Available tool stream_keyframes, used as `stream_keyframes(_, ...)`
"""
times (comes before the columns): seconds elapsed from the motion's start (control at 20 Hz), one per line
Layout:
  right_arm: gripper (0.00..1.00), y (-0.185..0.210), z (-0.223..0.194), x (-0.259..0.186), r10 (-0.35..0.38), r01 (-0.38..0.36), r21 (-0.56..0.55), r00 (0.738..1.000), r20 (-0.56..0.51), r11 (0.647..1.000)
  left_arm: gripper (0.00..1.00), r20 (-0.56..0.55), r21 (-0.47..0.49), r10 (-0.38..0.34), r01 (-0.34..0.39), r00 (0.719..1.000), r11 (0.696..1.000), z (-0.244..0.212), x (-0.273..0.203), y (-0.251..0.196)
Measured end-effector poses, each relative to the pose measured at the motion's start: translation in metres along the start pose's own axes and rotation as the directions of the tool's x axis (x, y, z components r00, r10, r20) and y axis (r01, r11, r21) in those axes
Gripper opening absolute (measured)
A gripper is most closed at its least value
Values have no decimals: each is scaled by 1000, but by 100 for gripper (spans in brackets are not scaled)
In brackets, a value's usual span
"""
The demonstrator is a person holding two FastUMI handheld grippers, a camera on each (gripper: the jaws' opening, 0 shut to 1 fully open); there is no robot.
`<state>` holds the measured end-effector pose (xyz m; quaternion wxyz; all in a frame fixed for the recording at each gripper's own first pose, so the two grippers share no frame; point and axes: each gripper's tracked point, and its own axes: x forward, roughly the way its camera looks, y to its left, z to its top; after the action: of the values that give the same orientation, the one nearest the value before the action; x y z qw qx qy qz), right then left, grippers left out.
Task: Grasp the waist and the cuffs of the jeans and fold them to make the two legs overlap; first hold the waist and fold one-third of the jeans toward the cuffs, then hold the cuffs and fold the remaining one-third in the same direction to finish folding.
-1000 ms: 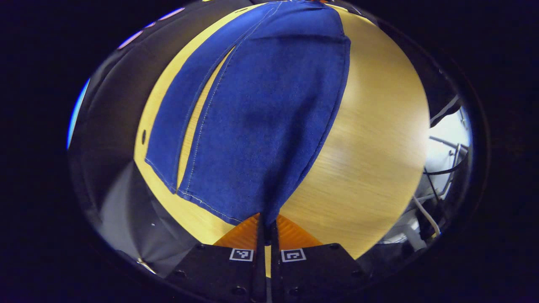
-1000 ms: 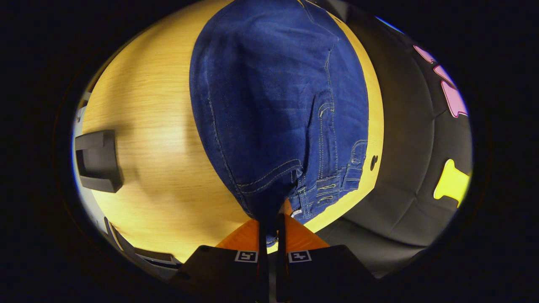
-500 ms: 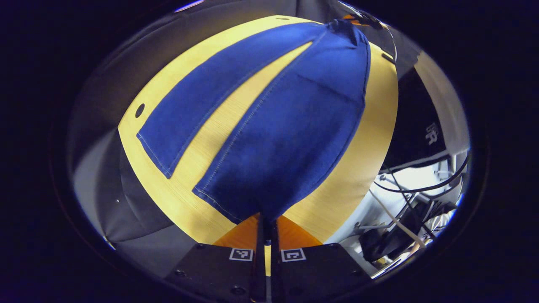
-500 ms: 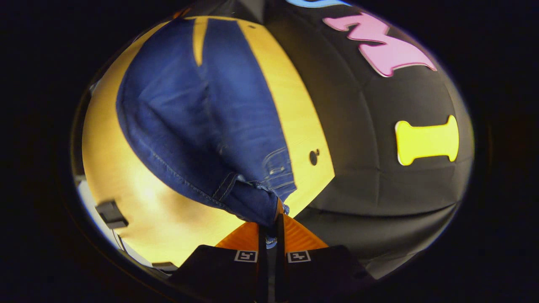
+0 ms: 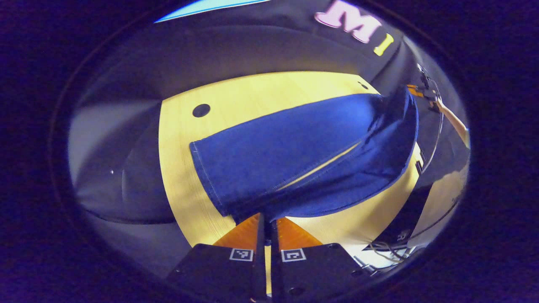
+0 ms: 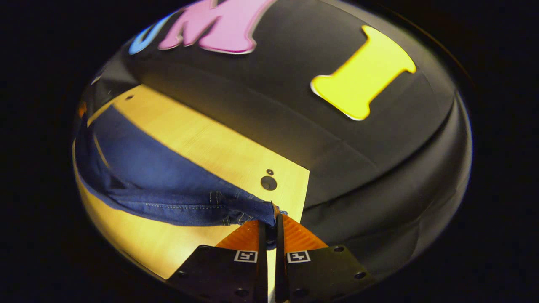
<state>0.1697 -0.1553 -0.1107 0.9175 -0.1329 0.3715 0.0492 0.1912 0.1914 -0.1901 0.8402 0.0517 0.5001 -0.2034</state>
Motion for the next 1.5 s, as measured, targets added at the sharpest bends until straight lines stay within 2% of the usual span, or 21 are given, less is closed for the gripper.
stream_keyframes(0.05, 10, -2, 4, 0, -9, 12, 88, 999, -35, 996, 10, -15, -69, 13, -14, 1000, 997, 9, 8, 9)
stream_keyframes(0.15, 11, -4, 17, -5, -13, 35, 231, 995, -96, 972, 10, -45, -130, 64, -69, 997, 989, 21, 14, 34)
stream_keyframes(0.2, 10, -5, 23, -8, -32, 57, 243, 994, -106, 968, 5, -50, -146, 88, -95, 995, 985, 23, 16, 38)
stream_keyframes(0.25, 10, -5, 21, -9, -50, 75, 231, 992, -114, 970, 10, -54, -169, 109, -117, 993, 979, 29, 17, 42)
stream_keyframes(0.3, 10, -5, 15, -9, -50, 79, 230, 990, -128, 970, 10, -55, -191, 118, -127, 991, 973, 32, 26, 40)
stream_keyframes(0.35, 3, -1, 11, -11, -38, 71, 230, 988, -147, 971, 10, -63, -199, 123, -134, 990, 971, 33, 34, 40)
stream_keyframes(0.4, 9, -1, 7, -8, -12, 53, 236, 985, -171, 970, 10, -80, -209, 120, -134, 990, 969, 31, 48, 41)
stream_keyframes(0.45, 4, -3, -2, -13, -4, 55, 232, 977, -212, 971, 14, -89, -210, 138, -154, 986, 965, 30, 56, 44)
stream_keyframes(0.5, 14, -5, -6, -12, -10, 67, 235, 972, -233, 970, 18, -80, -215, 149, -163, 986, 963, 31, 56, 42)
stream_keyframes(0.6, 22, -5, 8, -19, -17, 81, 288, 976, -216, 954, 34, -12, -215, 174, -173, 985, 961, 47, 52, 40)
stream_keyframes(0.7, 46, -2, 17, -17, -31, 87, 310, 983, -182, 947, 76, 51, -198, 269, -255, 962, 947, 59, 37, 48)
stream_keyframes(0.75, 50, 2, 19, -22, -19, 71, 326, 987, -159, 943, 98, 81, -185, 320, -301, 944, 935, 62, 37, 54)
stream_keyframes(0.8, 67, 10, 18, -26, 2, 47, 360, 991, -135, 932, 96, 125, -173, 364, -341, 923, 924, 70, 31, 55)
stream_keyframes(0.9, 100, 10, 11, -35, -8, 48, 408, 995, -98, 912, 96, 250, -159, 423, -394, 871, 905, 90, 17, 46)
stream_keyframes(1.0, 98, 1, -1, -49, -66, 86, 443, 996, -62, 892, 95, 381, -180, 438, -399, 814, 899, 109, -7, 21)
stream_keyframes(1.15, 98, -14, -13, -75, -140, 134, 531, 990, -28, 837, 97, 516, -195, 438, -397, 736, 897, 129, -44, -34)
stream_keyframes(1.2, 96, -21, -18, -80, -160, 143, 563, 987, -19, 814, 97, 539, -196, 441, -403, 717, 894, 131, -56, -51)
stream_keyframes(1.25, 98, -25, -23, -83, -169, 144, 608, 986, -16, 781, 98, 556, -200, 443, -404, 703, 892, 130, -67, -66)
stream_keyframes(1.4, 98, -30, -44, -78, -168, 140, 750, 985, -38, 647, 97, 607, -222, 408, -348, 681, 911, 132, -84, -126)
stream_keyframes(1.5, 98, -39, -59, -65, -199, 171, 802, 978, -66, 572, 98, 628, -245, 394, -310, 671, 919, 131, -89, -158)
